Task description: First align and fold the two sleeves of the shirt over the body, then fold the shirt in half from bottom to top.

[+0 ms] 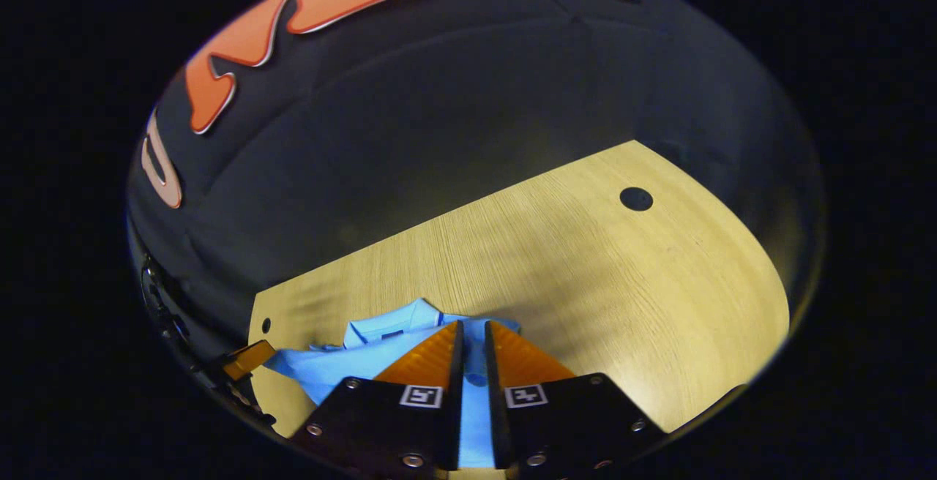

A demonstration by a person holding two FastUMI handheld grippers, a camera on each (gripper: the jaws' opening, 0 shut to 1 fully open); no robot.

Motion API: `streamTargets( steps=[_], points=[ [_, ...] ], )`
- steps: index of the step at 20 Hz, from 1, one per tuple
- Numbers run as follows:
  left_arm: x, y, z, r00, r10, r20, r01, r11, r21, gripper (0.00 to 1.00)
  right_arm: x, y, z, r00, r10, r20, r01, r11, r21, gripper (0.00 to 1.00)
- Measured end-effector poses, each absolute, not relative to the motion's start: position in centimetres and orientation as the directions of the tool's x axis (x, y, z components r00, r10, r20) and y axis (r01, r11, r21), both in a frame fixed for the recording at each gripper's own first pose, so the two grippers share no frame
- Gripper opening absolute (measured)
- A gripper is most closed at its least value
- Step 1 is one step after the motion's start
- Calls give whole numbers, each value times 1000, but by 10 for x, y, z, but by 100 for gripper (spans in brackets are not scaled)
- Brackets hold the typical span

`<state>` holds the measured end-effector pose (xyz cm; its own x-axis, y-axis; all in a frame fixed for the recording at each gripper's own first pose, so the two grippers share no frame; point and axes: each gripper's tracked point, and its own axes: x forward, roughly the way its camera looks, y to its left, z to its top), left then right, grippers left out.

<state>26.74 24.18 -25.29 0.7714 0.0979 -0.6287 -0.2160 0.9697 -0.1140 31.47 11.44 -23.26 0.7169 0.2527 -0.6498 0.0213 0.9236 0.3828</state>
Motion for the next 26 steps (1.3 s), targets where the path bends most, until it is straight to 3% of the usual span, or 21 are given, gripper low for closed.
streamTargets(
  steps=[1,4,5,9,17,20,26],
  points=[
    [271,239,-248,786,88,-612,-209,969,-129,48,316,111,-233,727,241,-642,15,930,367,38],
    [265,234,-231,802,85,-591,-192,974,-120,98,304,100,-219,753,206,-625,-4,951,310,71],
    [262,232,-221,811,90,-578,-186,976,-109,99,300,99,-213,761,209,-614,-13,951,308,80],
    [244,229,-180,842,148,-519,-197,979,-40,100,267,92,-185,797,204,-569,-47,959,278,90],
    [167,178,-114,904,183,-386,-183,982,39,99,193,62,-123,875,195,-443,-106,970,218,95],
    [134,161,-81,936,219,-275,-213,976,51,99,160,49,-98,904,198,-378,-130,972,197,95],
    [30,118,-30,957,258,-133,-254,966,46,99,84,38,-76,925,236,-297,-190,966,175,95]
  ],
)
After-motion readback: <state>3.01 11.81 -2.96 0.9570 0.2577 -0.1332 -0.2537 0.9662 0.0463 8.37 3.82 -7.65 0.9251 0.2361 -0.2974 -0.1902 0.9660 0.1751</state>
